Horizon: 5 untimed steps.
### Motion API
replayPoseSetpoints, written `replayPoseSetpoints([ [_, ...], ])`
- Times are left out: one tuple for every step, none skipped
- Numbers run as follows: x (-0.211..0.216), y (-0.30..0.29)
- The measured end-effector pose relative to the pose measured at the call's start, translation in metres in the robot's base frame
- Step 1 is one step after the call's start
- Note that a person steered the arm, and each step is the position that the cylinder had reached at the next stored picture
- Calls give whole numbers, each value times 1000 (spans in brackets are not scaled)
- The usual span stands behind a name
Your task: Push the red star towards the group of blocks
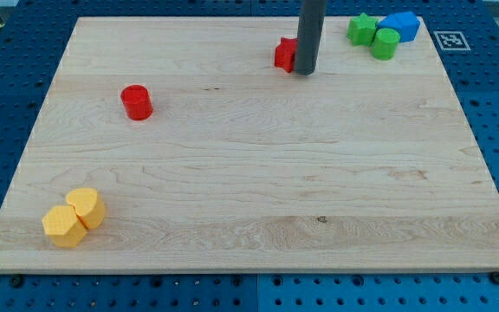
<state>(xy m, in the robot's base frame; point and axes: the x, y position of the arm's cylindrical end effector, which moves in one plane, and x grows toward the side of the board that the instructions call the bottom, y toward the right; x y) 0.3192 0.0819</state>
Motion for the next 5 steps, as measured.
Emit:
replayPoseSetpoints([
  [16,0],
  [40,-20],
  [18,-38],
  [2,-42],
  [-8,-19],
])
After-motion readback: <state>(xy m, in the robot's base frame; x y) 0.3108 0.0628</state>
